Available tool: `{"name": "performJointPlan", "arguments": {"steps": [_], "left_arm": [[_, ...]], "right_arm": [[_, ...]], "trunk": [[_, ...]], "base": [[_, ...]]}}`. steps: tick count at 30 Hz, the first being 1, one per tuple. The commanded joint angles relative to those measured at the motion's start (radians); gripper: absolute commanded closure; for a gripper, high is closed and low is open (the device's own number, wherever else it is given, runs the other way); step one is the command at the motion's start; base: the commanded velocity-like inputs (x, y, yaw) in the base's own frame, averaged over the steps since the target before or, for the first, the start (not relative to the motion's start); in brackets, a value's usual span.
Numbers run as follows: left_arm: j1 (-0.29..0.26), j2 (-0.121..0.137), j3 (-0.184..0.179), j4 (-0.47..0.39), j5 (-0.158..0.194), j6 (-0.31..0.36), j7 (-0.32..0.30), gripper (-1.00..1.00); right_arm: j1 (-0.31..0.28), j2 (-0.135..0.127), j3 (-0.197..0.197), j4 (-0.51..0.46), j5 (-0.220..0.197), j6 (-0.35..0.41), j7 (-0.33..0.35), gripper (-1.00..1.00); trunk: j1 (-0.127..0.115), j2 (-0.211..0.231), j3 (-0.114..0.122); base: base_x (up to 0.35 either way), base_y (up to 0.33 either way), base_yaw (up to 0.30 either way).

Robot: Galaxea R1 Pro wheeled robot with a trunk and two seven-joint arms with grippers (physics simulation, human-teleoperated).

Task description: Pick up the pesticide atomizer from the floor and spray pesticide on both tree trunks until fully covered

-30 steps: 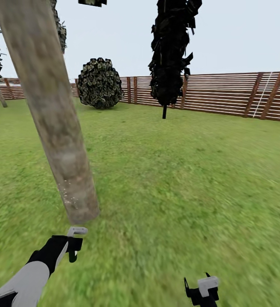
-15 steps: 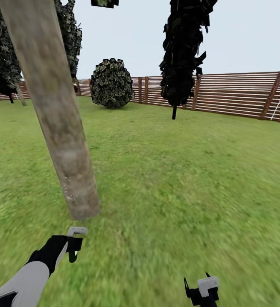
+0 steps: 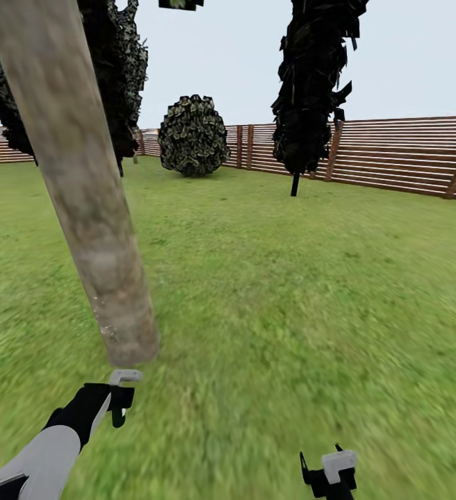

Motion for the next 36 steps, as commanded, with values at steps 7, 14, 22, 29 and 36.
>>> {"name": "performJointPlan", "arguments": {"steps": [7, 14, 22, 29, 36], "left_arm": [[-0.001, -0.001, 0.008, -0.004, -0.011, 0.004, -0.008, 1.0], [-0.001, -0.001, 0.009, -0.007, -0.011, 0.003, -0.007, 1.0], [-0.001, -0.001, 0.008, -0.006, -0.011, 0.003, -0.007, 1.0], [-0.001, -0.002, 0.008, -0.006, -0.011, 0.003, -0.008, 1.0], [-0.001, -0.002, 0.008, -0.004, -0.011, 0.003, -0.008, 1.0]], "right_arm": [[-0.001, 0.0, -0.006, 0.001, 0.009, -0.003, -0.006, -1.0], [-0.001, 0.0, -0.005, 0.001, 0.009, -0.003, -0.006, -1.0], [-0.001, 0.001, -0.005, 0.001, 0.009, -0.002, -0.006, -1.0], [-0.001, 0.001, -0.005, 0.001, 0.009, -0.002, -0.006, -1.0], [-0.001, 0.0, -0.005, 0.001, 0.009, -0.002, -0.006, -1.0]], "trunk": [[0.0, 0.0, -0.001], [0.0, 0.0, -0.001], [0.0, 0.0, -0.001], [0.0, 0.0, -0.001], [0.0, 0.0, -0.001]], "base": [[0.187, -0.217, 0.003], [0.026, -0.268, 0.245], [0.0, -0.273, 0.278], [0.042, -0.273, 0.278], [0.196, -0.221, 0.161]]}}
